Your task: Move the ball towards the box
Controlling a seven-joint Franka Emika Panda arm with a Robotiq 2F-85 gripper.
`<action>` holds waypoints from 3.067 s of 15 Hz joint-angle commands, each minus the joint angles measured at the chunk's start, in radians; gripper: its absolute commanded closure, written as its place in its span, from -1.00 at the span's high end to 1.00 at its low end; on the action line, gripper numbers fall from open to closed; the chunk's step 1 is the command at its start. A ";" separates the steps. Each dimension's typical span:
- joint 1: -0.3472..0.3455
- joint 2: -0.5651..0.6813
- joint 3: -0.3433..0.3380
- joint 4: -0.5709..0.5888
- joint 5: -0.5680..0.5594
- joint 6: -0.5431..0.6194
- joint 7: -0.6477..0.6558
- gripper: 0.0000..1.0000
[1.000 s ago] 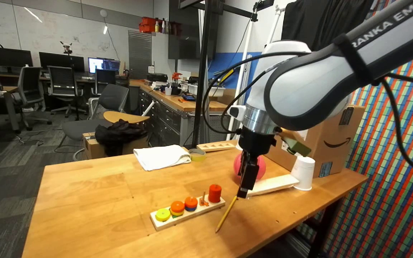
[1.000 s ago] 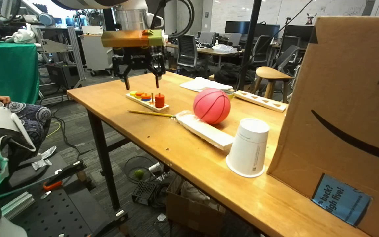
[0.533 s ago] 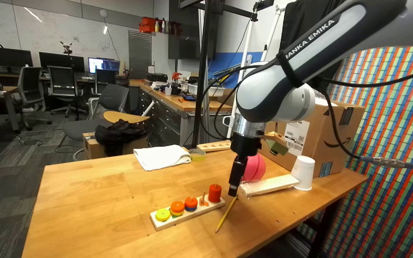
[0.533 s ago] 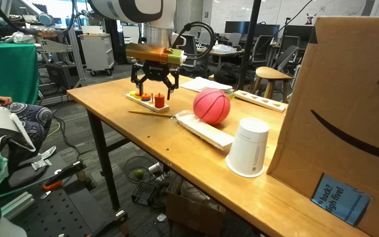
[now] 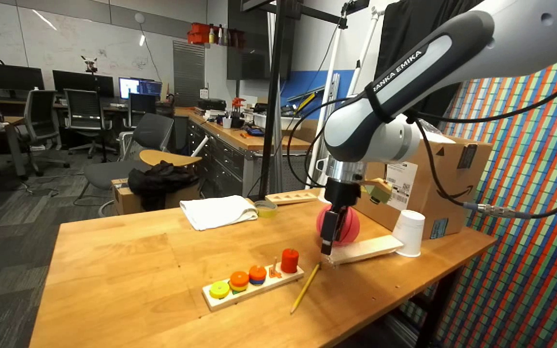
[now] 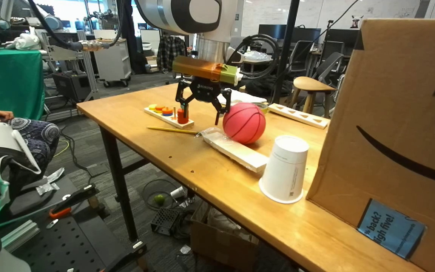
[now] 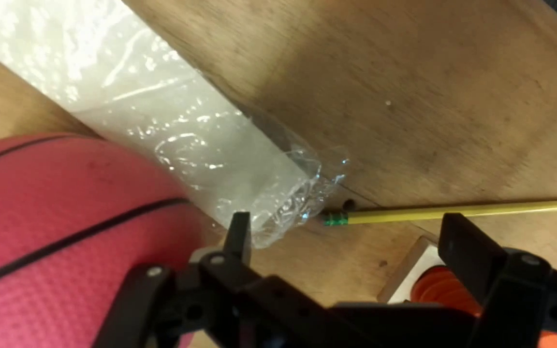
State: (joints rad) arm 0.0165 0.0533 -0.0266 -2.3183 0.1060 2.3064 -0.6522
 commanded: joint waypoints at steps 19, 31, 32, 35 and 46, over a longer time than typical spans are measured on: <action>-0.259 -0.367 0.263 -0.262 -0.769 0.376 1.084 1.00; -0.061 -0.296 0.314 -0.244 -0.817 0.282 1.163 1.00; -0.050 -0.269 0.299 -0.243 -0.792 0.297 1.138 1.00; -0.042 -0.195 0.277 -0.227 -0.789 0.313 1.150 1.00; 0.020 0.001 0.161 -0.070 -0.403 0.322 0.823 1.00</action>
State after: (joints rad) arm 0.0155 0.0011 0.1719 -2.4473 -0.4122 2.6373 0.2894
